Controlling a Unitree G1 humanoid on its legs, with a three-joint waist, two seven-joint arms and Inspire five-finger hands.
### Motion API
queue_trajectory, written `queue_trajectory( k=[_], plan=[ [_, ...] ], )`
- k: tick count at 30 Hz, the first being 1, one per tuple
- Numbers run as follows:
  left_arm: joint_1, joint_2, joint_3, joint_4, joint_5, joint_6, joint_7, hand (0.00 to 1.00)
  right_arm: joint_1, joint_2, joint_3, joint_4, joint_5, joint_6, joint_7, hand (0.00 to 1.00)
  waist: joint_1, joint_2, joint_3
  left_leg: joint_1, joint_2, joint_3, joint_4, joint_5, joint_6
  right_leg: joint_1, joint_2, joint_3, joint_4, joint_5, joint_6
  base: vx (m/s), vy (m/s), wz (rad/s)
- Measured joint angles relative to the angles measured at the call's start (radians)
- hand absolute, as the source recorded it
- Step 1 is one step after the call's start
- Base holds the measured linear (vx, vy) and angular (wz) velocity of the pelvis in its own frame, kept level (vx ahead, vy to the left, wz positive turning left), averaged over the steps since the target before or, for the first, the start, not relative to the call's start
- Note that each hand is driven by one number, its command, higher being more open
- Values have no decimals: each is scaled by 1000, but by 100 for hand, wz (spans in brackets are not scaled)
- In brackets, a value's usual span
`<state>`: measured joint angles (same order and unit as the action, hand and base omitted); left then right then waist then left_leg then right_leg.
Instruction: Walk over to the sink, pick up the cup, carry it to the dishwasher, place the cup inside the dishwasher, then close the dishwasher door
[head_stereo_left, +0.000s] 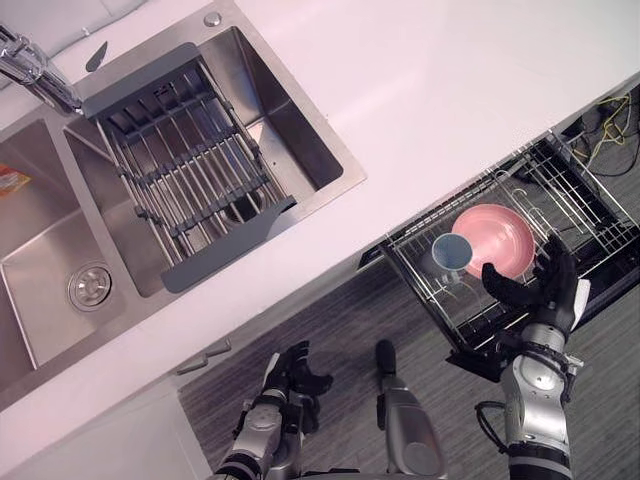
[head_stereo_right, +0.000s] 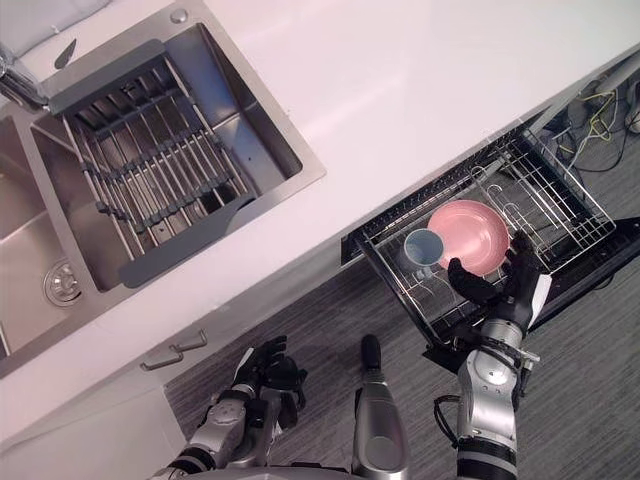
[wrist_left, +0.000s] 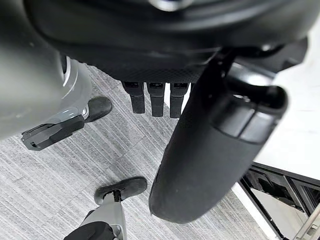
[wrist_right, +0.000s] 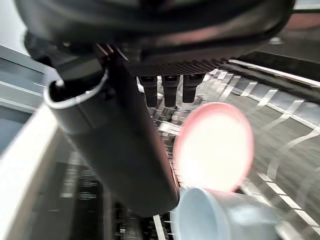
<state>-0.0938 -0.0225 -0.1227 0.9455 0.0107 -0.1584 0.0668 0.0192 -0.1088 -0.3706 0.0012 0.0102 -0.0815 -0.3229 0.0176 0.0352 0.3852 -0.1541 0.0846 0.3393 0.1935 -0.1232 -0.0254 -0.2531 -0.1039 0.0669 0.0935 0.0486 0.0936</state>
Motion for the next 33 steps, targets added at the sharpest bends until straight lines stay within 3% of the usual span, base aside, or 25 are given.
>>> queue_trajectory(
  k=[6,12,21,33],
  plan=[
    [3,-6,35,0,10,3,0,90,66,69,0,-146,-54,-3,-15,90,-2,-6,-2,14,4,2,0,0,0,27,0,-14,-14,0,0,5,-7,5],
    [18,-12,79,-10,30,7,-1,90,181,120,-1,-242,-74,-9,-15,90,-9,-32,-13,34,12,18,5,-7,-3,51,5,-11,-27,-1,0,0,-2,-2],
    [56,-10,99,-10,48,15,-2,90,304,160,-78,-245,-58,-31,-12,90,-32,-58,-72,68,33,31,41,-34,-7,99,17,-12,-32,-12,-7,2,0,-1],
    [74,3,98,-4,48,21,-8,90,287,112,-259,134,284,-47,50,90,-44,-58,-98,95,53,82,55,-55,-14,97,28,1,15,-36,-13,-19,-1,-3]
  ],
)
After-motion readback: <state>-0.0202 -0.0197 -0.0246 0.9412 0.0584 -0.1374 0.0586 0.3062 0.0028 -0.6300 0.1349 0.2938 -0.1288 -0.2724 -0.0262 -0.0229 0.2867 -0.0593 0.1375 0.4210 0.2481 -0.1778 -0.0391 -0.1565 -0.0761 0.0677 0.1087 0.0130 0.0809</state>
